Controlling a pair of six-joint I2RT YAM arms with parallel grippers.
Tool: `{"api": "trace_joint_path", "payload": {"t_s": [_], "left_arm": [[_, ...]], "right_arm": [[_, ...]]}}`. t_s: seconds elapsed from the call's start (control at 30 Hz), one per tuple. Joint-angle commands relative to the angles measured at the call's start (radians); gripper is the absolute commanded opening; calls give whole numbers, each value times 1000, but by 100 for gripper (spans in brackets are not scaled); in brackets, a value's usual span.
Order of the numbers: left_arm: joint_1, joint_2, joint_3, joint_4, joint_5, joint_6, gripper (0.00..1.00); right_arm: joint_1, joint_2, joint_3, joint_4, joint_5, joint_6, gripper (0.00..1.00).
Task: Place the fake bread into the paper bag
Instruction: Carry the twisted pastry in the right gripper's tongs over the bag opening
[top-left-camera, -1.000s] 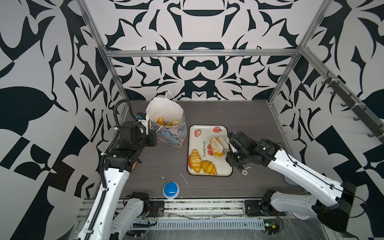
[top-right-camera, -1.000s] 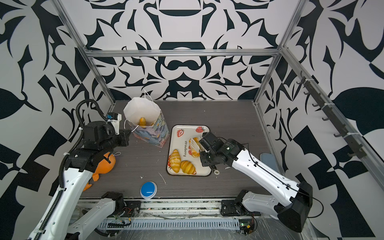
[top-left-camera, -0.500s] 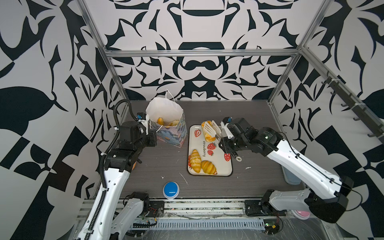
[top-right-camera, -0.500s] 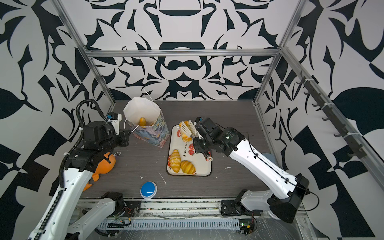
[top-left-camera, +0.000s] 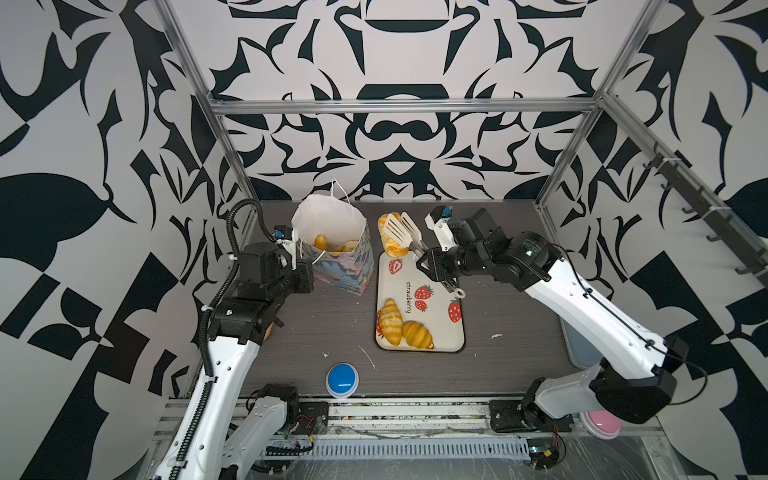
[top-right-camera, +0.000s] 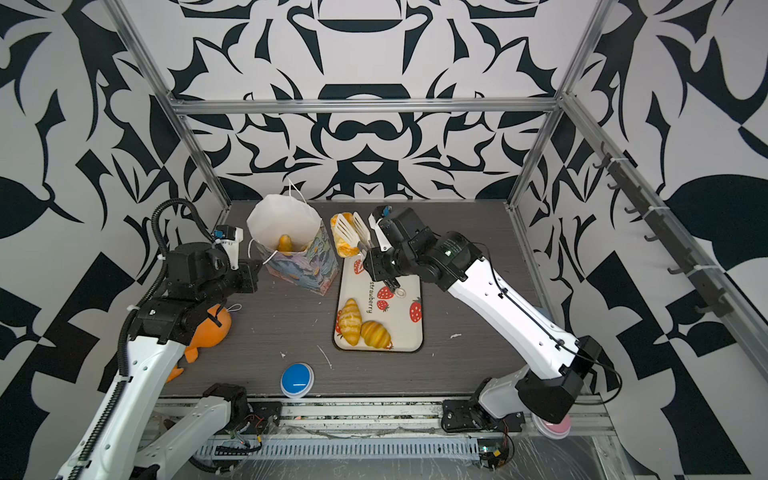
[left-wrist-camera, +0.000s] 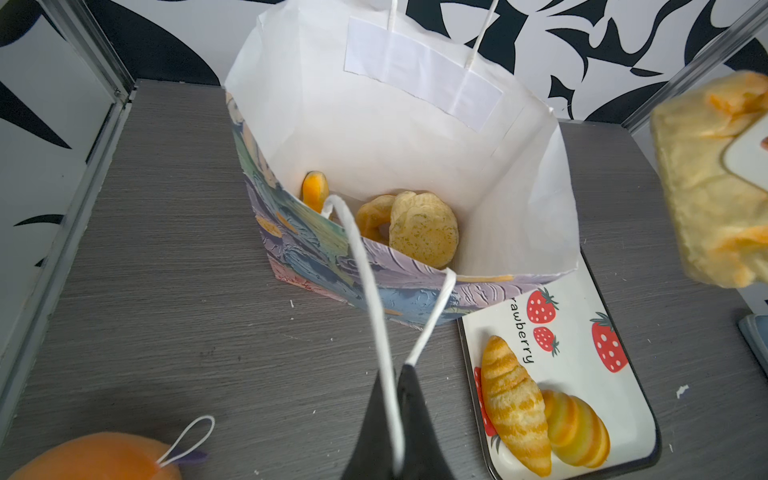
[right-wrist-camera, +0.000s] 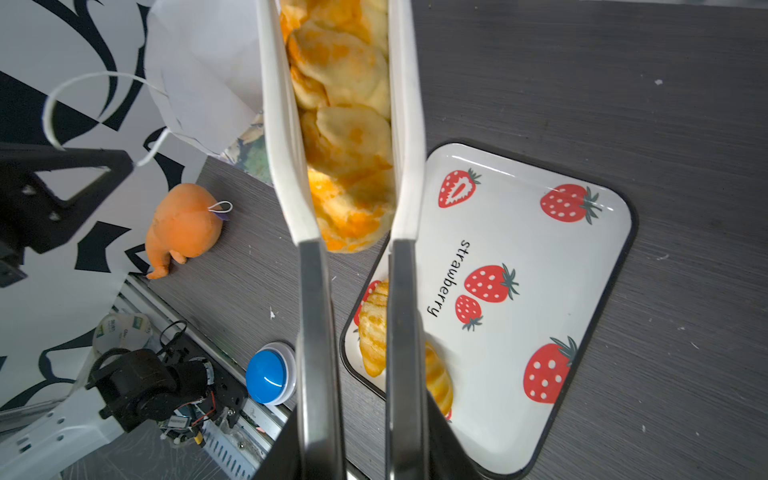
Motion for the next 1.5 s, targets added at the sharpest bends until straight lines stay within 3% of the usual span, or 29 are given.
{"api": "trace_joint_path", "payload": {"t_s": [0.0, 0.63, 1.47], "left_arm": [[-1, -9, -15, -18, 4, 2, 5], [-2, -1, -17, -16, 4, 0, 5], [-2, -7, -17, -14, 7, 1, 5]], "right_arm": [[7, 13, 92, 100, -61, -5, 36], [28, 203, 290, 200, -162, 25, 37], [28, 324, 336, 218, -193, 36, 37]]}}
